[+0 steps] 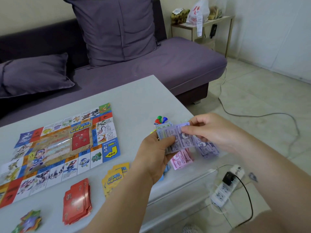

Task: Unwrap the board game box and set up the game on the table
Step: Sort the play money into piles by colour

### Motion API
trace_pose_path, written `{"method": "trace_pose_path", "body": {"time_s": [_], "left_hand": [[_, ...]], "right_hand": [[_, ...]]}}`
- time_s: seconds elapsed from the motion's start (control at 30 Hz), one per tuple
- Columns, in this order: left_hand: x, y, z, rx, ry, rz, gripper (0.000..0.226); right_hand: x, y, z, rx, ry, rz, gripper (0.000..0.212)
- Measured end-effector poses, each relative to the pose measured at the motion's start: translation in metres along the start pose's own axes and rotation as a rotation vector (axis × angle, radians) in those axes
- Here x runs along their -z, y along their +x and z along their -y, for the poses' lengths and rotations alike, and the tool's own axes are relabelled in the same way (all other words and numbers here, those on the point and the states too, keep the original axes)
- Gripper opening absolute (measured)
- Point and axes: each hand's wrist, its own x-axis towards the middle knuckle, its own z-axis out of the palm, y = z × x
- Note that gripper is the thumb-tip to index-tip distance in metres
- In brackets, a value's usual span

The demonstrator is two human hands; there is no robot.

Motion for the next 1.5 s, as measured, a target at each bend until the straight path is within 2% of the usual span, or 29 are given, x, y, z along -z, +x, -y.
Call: {"method": "trace_pose_path", "body": {"time_s": [0.1,0.23,0.4,0.5,0.57,0.67,0.73,0.8,0.87,0.93,1.0,1.1,1.23,1.37,1.5], "left_hand": [[-0.01,0.001,0.004,-0.024,0.041,-0.04,0.017],[-0.023,0.004,0.01,-0.026,0.075,-0.051,0.019],[-0.029,0.007,0.011,0.091,-0.071,-0.058,0.014],[-0.023,0.008,0.007,0.187,-0.277,-0.104,0.012],[-0.018,0.008,0.006,0.209,-0.361,-0.096,0.022],[-0.015,0.01,0.011,0.19,-0.331,-0.097,0.033],[-0.015,0.011,0.014,0.17,-0.247,-0.108,0.028],[-0.015,0.013,0.017,0.137,-0.151,-0.109,0.02],[-0.016,0.016,0.019,0.102,-0.105,-0.109,0.016],[-0.017,0.017,0.019,0.08,-0.098,-0.101,0.013],[-0.017,0.017,0.017,0.085,-0.141,-0.098,0.014],[-0.016,0.018,0.013,0.104,-0.275,-0.115,0.02],[-0.008,0.024,0.014,0.044,-0.248,-0.163,0.025],[0.0,0.025,0.015,0.024,-0.181,-0.207,0.019],[0.004,0.022,0.01,0.023,-0.175,-0.232,0.012]], "right_hand": [[0.005,-0.004,-0.007,-0.001,0.086,0.025,0.014],[0.006,-0.005,-0.016,0.006,0.016,-0.005,0.011],[0.018,-0.004,-0.018,-0.021,0.058,-0.098,0.013],[0.033,-0.005,-0.021,-0.02,-0.105,-0.136,0.013],[0.036,-0.005,-0.024,-0.036,-0.221,-0.134,0.017],[0.033,-0.002,-0.032,-0.065,-0.375,-0.13,0.043],[0.032,-0.003,-0.031,-0.033,-0.453,-0.219,0.048],[0.03,-0.005,-0.025,0.022,-0.39,-0.263,0.041],[0.023,-0.008,-0.016,0.008,-0.285,-0.148,0.035],[0.013,-0.008,-0.011,0.0,-0.311,0.001,0.034],[0.007,-0.005,-0.011,0.017,-0.345,0.034,0.034],[0.01,0.001,-0.012,-0.025,-0.221,-0.026,0.027],[0.007,0.019,-0.016,0.028,-0.042,-0.214,0.015],[-0.001,0.043,-0.028,0.037,-0.216,-0.399,0.028],[-0.003,0.048,-0.03,-0.057,-0.573,-0.393,0.054]]}}
